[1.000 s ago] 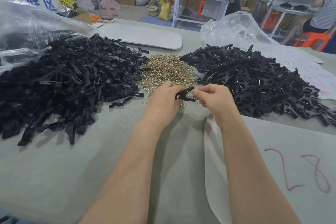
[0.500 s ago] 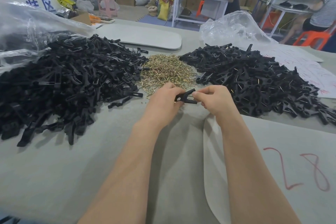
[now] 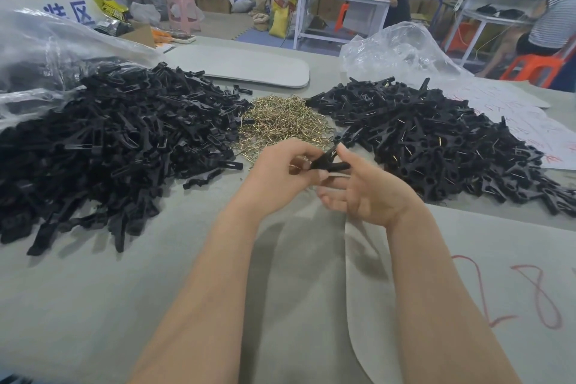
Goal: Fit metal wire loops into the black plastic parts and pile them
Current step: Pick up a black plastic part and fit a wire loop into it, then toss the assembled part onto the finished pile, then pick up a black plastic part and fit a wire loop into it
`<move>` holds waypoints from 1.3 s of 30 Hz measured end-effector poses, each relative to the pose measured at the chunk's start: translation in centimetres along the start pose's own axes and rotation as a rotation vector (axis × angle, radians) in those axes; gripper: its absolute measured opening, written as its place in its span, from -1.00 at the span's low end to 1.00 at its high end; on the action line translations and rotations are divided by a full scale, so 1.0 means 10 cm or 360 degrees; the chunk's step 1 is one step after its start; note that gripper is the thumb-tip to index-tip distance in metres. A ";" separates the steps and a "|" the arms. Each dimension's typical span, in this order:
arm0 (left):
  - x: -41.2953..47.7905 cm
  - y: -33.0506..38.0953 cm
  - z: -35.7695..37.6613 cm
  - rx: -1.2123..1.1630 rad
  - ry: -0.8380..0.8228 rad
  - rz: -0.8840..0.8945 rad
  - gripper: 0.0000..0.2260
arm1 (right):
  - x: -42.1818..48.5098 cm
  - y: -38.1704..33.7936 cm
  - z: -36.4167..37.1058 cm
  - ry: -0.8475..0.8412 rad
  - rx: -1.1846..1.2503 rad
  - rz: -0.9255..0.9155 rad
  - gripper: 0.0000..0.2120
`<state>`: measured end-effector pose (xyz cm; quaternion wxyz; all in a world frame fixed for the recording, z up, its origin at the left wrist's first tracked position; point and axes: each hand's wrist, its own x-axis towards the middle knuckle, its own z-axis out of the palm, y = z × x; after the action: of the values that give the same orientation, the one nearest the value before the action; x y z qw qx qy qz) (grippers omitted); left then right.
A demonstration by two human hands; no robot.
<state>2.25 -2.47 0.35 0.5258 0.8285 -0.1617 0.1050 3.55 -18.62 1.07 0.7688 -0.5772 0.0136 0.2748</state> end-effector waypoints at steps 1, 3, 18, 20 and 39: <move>0.00 0.02 0.00 -0.0018 0.0007 0.0024 -0.71 | 0.00 0.01 0.02 -0.0091 0.0008 0.0042 -0.37; 0.00 0.06 0.00 -0.0026 0.0021 0.0118 -0.75 | 0.00 0.02 0.05 -0.0192 0.0048 0.0021 -0.39; 0.00 0.06 0.02 -0.0135 0.0007 0.0076 -0.75 | 0.15 0.11 0.12 -0.0059 0.0199 -0.0171 -0.62; 0.00 0.03 0.03 -0.0188 0.0025 0.0028 -0.77 | 0.15 0.09 0.12 -0.0060 0.0133 -0.0126 -0.52; 0.04 0.11 0.02 -0.0280 0.0871 -0.0327 -0.75 | 0.26 -0.46 0.09 0.1286 -0.0438 -0.1018 -0.22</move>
<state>2.18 -3.17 1.28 0.6275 0.7327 0.0621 0.2561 7.51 -17.62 4.55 0.6648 -0.7079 0.0958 -0.2183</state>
